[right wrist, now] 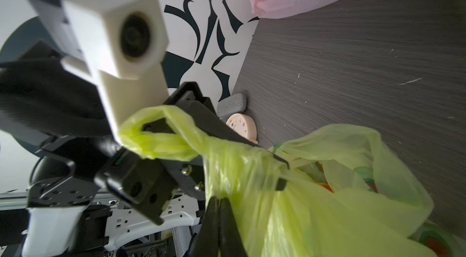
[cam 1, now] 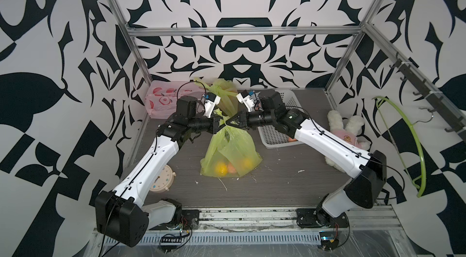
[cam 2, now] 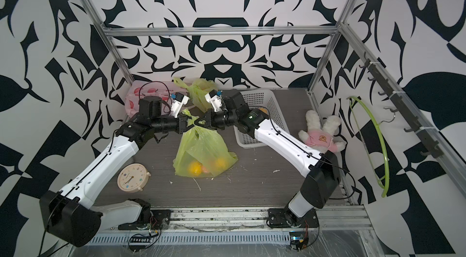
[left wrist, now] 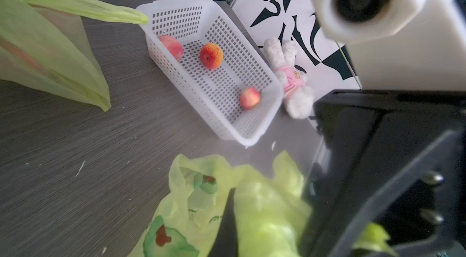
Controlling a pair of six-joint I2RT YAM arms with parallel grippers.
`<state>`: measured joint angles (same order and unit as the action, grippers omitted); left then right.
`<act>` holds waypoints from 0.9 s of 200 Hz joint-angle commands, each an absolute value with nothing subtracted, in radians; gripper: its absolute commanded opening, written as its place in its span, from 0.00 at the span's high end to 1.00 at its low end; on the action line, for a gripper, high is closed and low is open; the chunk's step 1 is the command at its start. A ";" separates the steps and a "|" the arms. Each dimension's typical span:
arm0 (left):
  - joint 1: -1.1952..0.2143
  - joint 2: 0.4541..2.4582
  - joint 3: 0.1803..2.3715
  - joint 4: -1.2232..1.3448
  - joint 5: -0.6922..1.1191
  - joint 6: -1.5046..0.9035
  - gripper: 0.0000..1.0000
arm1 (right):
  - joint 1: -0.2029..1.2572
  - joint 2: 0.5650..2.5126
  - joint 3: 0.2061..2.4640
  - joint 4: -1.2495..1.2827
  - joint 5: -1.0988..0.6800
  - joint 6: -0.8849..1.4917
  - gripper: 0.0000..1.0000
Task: Place the peach into a plastic bag & tie a knot
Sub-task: Cross the plastic bag at the center of the board.
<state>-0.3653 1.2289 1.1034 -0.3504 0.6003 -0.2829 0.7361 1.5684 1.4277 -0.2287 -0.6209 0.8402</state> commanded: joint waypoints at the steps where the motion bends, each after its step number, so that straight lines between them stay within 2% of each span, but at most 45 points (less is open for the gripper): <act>1: -0.344 1.199 1.078 -0.232 0.511 -0.349 1.00 | 0.764 1.560 1.379 -0.145 -0.612 0.882 1.00; 47: -0.343 1.190 1.067 -0.260 0.623 -0.352 0.93 | 0.778 1.617 1.370 -0.181 -0.587 0.794 1.00; 122: -0.344 1.091 0.987 -0.347 0.632 -0.339 0.71 | 0.752 1.672 1.398 -0.071 -0.595 0.845 1.00; 180: -0.344 1.053 0.965 -0.324 0.692 -0.352 0.66 | 0.742 1.672 1.411 -0.084 -0.604 0.843 1.00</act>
<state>-0.3199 1.1038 0.9707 -0.3645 0.5259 -0.3477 0.7475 1.6512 1.3865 -0.1104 -0.6487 0.8394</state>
